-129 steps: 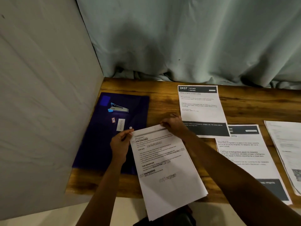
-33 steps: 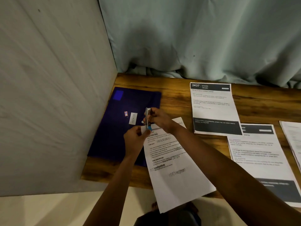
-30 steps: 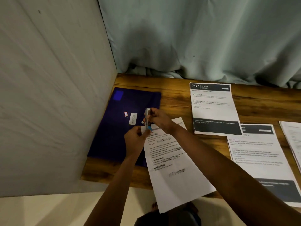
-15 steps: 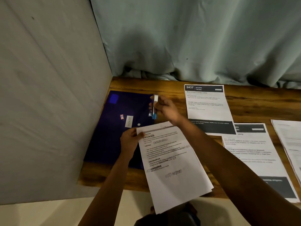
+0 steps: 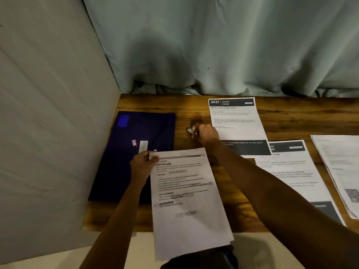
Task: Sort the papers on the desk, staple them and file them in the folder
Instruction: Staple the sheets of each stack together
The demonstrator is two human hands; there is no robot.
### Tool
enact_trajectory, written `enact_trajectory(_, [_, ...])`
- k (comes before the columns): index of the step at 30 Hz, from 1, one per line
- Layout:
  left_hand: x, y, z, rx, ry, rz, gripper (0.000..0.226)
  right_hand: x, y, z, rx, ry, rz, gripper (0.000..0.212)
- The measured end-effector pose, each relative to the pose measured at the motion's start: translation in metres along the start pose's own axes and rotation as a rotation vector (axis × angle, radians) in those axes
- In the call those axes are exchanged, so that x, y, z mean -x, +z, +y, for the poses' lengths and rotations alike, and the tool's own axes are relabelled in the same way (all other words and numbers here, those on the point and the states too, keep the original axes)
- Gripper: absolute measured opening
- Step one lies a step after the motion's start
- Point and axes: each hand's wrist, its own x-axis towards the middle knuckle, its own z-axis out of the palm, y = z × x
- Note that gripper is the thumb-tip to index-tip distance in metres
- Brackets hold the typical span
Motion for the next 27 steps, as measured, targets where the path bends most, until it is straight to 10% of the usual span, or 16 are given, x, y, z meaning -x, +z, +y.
enact_trajectory(13, [0.010, 0.017, -0.002, -0.026, -0.009, 0.153, 0.031, 0.035, 0.009, 0.012, -0.360, 0.095, 0.292, 0.032])
enact_trajectory(27, [0.038, 0.032, -0.008, 0.112, 0.057, 0.227, 0.043, 0.156, 0.063, 0.042, -0.624, 0.291, -0.011, 0.033])
